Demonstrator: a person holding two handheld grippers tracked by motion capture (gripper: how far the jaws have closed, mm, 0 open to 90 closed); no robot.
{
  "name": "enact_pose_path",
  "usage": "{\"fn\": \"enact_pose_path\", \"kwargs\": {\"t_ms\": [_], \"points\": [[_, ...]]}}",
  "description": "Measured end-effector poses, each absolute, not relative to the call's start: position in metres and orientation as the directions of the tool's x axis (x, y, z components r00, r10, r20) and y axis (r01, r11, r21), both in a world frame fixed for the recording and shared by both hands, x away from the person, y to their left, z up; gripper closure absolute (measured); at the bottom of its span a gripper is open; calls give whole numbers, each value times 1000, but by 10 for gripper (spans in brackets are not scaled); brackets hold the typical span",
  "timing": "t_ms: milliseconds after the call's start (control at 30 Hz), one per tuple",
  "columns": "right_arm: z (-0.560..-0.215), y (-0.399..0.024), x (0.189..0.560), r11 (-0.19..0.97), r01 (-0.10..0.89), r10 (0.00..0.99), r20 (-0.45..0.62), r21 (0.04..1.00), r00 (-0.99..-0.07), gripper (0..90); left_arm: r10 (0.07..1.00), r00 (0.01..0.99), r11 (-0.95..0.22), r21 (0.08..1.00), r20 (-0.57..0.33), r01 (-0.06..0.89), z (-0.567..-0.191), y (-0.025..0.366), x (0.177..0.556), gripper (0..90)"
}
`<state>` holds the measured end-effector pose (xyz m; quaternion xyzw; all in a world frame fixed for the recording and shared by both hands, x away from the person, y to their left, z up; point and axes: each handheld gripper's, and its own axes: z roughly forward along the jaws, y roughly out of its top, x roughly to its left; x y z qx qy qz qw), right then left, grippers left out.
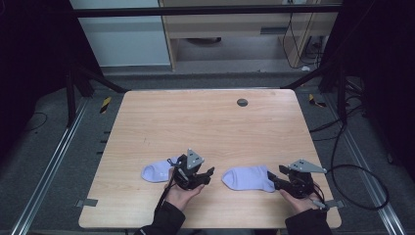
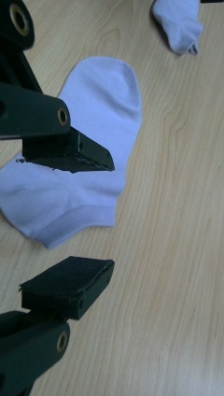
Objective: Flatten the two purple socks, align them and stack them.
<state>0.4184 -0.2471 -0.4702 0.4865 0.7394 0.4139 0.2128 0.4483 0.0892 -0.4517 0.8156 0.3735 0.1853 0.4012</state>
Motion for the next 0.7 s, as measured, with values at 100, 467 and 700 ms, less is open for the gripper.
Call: {"fn": "enact_pose_path", "kwargs": {"t_ms": [100, 467, 700], "points": [[-473, -249, 420, 190, 553, 898, 85, 811, -433, 498, 754, 657, -401, 790, -3, 464, -457, 79, 450, 464], [-485, -251, 426, 223, 596, 899, 74, 771, -432, 574, 727, 687, -443, 759, -7, 477, -480, 50, 455, 510], [-491, -245, 428, 268, 616, 896, 44, 741, -443, 646, 725, 689, -454, 746, -9, 487, -489, 40, 457, 550]]}}
